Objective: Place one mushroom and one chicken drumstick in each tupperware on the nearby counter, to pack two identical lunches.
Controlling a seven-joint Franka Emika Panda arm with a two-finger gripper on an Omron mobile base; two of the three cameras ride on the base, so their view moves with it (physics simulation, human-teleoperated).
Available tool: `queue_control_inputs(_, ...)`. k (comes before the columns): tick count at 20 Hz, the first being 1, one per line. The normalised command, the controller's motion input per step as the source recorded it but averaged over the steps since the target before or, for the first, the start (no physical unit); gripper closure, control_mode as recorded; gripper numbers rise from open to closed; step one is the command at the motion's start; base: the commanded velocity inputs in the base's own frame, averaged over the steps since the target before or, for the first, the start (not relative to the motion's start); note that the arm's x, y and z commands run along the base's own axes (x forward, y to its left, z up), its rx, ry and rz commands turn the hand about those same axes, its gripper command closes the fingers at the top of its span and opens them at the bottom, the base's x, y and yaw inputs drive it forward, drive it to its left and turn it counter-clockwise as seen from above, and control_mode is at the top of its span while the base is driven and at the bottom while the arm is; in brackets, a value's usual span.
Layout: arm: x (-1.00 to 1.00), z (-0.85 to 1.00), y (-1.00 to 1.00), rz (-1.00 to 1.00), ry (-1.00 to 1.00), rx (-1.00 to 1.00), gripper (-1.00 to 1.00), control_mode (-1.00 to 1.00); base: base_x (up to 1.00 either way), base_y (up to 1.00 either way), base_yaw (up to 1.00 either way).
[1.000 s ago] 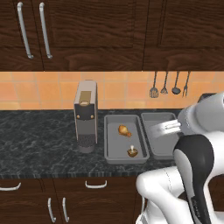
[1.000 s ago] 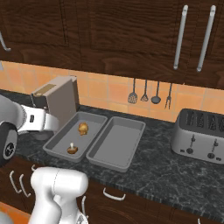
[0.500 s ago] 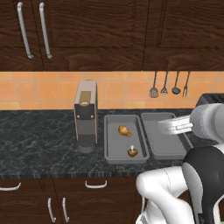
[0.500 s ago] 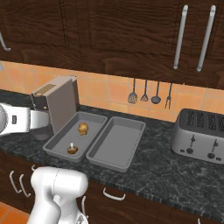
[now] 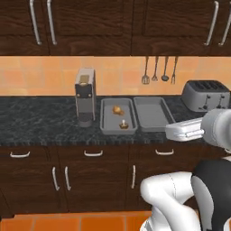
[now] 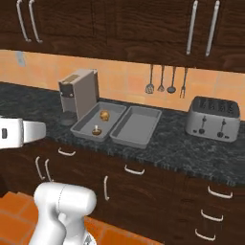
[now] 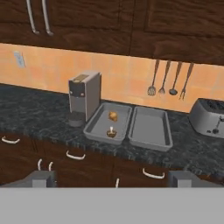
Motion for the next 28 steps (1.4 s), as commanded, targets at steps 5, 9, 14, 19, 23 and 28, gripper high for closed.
queue_control_inputs(5,0.00,0.00,0.00,0.00,0.00,0.00,-1.00,1.00,-0.98,-0.91,0.00)
queue_control_inputs(9,0.00,0.00,0.00,0.00,0.00,0.00,-1.00,1.00,-0.70,-1.00,0.00)
queue_control_inputs(14,0.00,0.00,0.00,0.00,0.00,0.00,-1.00,1.00,-0.34,-1.00,0.00)
queue_control_inputs(19,0.00,0.00,0.00,0.00,0.00,0.00,-1.00,1.00,-0.04,-1.00,0.00)
queue_control_inputs(23,0.00,0.00,0.00,0.00,0.00,0.00,-1.00,1.00,-0.02,-1.00,-0.05)
queue_control_inputs(28,0.00,0.00,0.00,0.00,0.00,0.00,-1.00,1.00,0.23,-0.79,-0.21)
